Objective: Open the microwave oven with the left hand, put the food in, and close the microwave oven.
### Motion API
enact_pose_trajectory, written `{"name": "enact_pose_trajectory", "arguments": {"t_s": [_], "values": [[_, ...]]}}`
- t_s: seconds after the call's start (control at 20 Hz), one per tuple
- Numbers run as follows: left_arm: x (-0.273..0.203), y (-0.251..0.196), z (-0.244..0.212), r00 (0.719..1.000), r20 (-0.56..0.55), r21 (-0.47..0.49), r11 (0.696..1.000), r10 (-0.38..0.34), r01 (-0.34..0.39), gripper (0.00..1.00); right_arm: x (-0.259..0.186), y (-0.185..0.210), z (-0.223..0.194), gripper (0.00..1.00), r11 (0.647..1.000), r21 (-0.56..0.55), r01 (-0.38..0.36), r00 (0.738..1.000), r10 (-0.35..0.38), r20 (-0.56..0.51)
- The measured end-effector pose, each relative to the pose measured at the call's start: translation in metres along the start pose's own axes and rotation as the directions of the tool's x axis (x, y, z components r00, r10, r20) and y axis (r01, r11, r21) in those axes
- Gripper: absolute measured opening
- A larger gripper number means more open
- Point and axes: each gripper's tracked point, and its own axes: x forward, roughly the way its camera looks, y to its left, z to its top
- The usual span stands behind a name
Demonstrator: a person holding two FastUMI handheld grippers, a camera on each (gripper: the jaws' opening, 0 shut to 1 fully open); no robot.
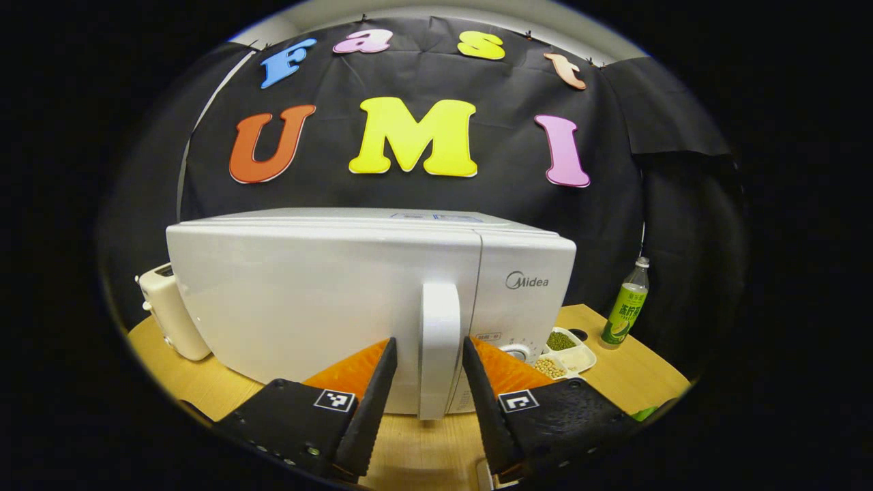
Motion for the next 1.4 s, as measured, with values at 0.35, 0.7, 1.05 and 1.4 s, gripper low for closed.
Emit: {"name": "enact_pose_trajectory", "arguments": {"t_s": [0.35,0.7,1.05,1.4], "values": [[-0.002,-0.007,-0.003,0.999,0.016,0.034,0.999,-0.035,0.035,0.19,-0.005,-0.003,-0.007,0.92,1.000,0.024,-0.016,1.000,0.016,-0.013],[-0.006,-0.009,-0.002,0.997,0.052,0.025,0.998,-0.053,0.052,0.08,-0.012,-0.017,-0.008,0.92,1.000,-0.006,0.005,1.000,-0.005,-0.005],[-0.015,-0.009,-0.006,0.997,0.027,0.013,0.997,-0.075,0.075,0.08,-0.011,-0.009,-0.013,1.00,1.000,0.001,-0.022,1.000,0.022,-0.022],[-0.067,0.001,-0.014,0.985,0.054,0.054,0.986,-0.163,0.160,0.08,-0.019,-0.008,-0.013,0.91,0.999,-0.045,-0.007,0.999,0.006,-0.038]]}}
